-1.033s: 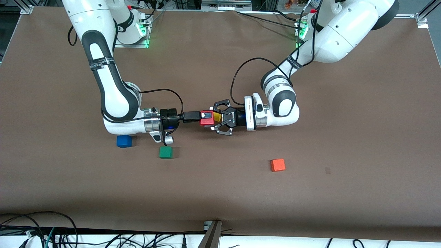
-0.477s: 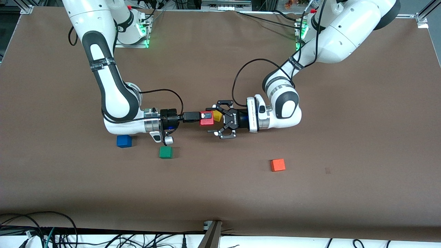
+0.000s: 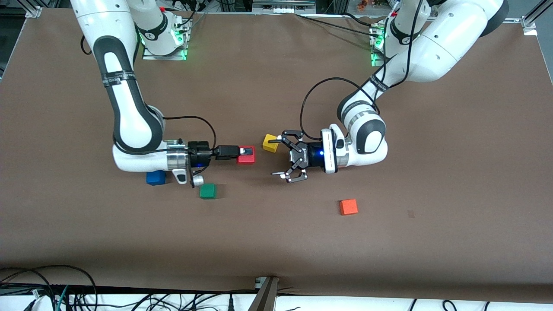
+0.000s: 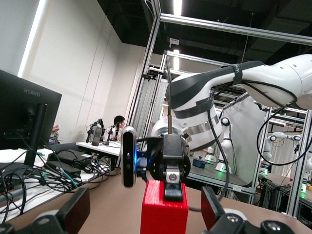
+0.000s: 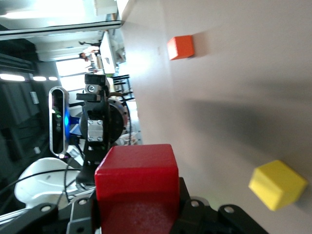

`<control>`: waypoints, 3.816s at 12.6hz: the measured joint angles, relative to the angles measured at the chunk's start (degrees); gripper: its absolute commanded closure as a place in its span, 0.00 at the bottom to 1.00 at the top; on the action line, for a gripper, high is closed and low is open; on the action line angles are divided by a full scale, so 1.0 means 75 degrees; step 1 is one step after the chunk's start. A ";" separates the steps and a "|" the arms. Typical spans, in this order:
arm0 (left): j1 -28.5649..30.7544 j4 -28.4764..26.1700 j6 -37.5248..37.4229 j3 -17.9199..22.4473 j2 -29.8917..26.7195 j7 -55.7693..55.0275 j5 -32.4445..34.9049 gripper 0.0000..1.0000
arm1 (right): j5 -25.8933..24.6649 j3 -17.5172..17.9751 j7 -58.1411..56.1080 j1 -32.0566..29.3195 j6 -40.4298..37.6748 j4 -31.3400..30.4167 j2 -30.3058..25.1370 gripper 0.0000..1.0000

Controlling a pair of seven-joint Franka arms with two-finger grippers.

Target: Pass red block to right arm, stack on blue

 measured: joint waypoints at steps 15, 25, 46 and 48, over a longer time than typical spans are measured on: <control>0.2228 0.0279 -0.1647 0.0007 -0.0797 -0.6374 0.6872 0.00 | -0.8413 -0.1213 0.1118 -0.0023 0.1067 0.0751 -0.0283 0.86; 0.0922 0.1085 -0.5067 0.2881 -0.3177 -1.1333 1.0901 0.00 | -0.9158 -0.1589 0.2175 -0.0042 0.2219 -0.0358 -0.0117 0.86; -0.0559 -0.0633 -0.3121 0.4403 -0.6009 -1.8212 1.4367 0.00 | -0.9160 -0.1571 0.2363 0.0269 0.3363 -0.1409 -0.0231 0.85; -0.0560 -0.0633 -0.3088 0.4364 -0.6009 -1.8253 1.4367 0.00 | -0.9160 -0.1572 0.2363 0.0269 0.3370 -0.1413 -0.0232 0.85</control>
